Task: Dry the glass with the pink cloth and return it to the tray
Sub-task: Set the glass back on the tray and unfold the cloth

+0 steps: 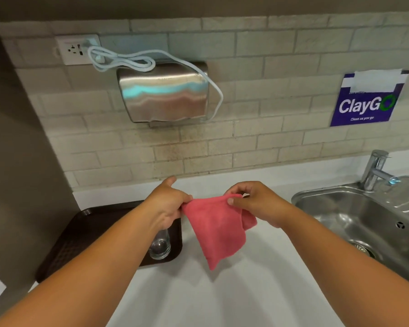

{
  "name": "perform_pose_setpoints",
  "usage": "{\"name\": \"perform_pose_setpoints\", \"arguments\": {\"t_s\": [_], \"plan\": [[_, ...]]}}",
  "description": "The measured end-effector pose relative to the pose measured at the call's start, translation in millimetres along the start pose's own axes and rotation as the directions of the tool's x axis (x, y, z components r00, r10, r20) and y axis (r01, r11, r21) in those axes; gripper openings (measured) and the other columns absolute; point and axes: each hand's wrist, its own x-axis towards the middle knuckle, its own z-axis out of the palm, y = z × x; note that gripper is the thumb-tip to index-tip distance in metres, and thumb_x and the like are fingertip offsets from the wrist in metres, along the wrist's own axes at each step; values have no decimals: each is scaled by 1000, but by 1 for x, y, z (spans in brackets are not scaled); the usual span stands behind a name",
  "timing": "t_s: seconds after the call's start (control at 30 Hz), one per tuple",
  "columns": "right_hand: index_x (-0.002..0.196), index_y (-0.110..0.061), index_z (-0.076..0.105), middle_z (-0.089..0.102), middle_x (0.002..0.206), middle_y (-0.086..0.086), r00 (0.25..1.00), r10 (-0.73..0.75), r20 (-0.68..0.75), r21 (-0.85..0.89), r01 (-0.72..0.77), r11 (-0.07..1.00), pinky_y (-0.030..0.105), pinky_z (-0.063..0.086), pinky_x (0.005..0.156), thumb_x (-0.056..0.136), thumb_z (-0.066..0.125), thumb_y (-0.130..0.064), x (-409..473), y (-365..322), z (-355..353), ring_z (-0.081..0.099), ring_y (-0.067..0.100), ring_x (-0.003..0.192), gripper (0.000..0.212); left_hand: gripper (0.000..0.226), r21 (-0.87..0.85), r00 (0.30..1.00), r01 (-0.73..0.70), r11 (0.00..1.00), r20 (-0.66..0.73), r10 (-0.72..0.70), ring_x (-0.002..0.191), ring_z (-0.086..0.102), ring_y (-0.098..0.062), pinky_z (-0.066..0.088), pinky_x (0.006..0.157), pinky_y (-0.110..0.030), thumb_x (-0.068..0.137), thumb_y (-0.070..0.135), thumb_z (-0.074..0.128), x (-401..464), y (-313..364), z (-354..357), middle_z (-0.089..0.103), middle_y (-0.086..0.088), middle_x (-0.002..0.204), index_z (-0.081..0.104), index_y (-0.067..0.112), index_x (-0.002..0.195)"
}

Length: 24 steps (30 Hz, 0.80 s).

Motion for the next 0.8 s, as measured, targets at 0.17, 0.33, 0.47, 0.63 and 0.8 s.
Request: {"name": "perform_pose_setpoints", "arguments": {"t_s": [0.17, 0.33, 0.47, 0.63, 0.8], "plan": [[93, -15, 80, 78, 74, -13, 999, 25, -49, -5, -25, 1000, 16, 53, 60, 95, 76, -8, 9, 11, 2, 69, 2, 66, 9, 59, 99, 980, -95, 991, 183, 76, 91, 71, -21, 59, 75, -31, 89, -1, 81, 11, -10, 2, 67, -9, 117, 64, 17, 142], [98, -6, 77, 78, 93, 16, 999, 17, -38, -22, -18, 1000, 28, 57, 74, 94, 74, -2, 21, 26, -7, 70, 14, 79, 6, 32, 661, 941, -333, 672, 285, 185, 90, 73, -16, 60, 72, -25, 83, -2, 77, 28, -26, 18, 77, 1, 103, 78, 24, 102], [94, -12, 76, 75, 87, 4, 1000, -1, 16, -52, 2, 999, 18, 55, 68, 91, 78, -5, 41, 31, -21, 68, 8, 76, 8, 27, 697, 960, -279, 661, 202, 192, 92, 72, -21, 54, 81, -31, 95, 3, 63, 50, -25, 26, 77, 2, 90, 78, 23, 85], [93, -16, 71, 67, 90, 5, 994, -1, 113, -36, 5, 999, 30, 53, 74, 87, 84, -8, 75, 43, -43, 63, 15, 81, 17, 32, 556, 981, -191, 809, 132, 140, 90, 69, -14, 57, 73, -21, 104, 5, 57, 79, -28, 32, 76, 2, 95, 78, 27, 95], [102, -29, 71, 62, 106, 3, 983, 15, 181, -24, -11, 1000, 26, 52, 74, 86, 82, -5, 118, 68, -52, 61, 14, 83, 30, 19, 438, 995, -49, 898, -58, 83, 64, 61, -13, 54, 49, -21, 108, 13, 55, 110, -34, 34, 71, -5, 94, 72, 22, 102]]}}
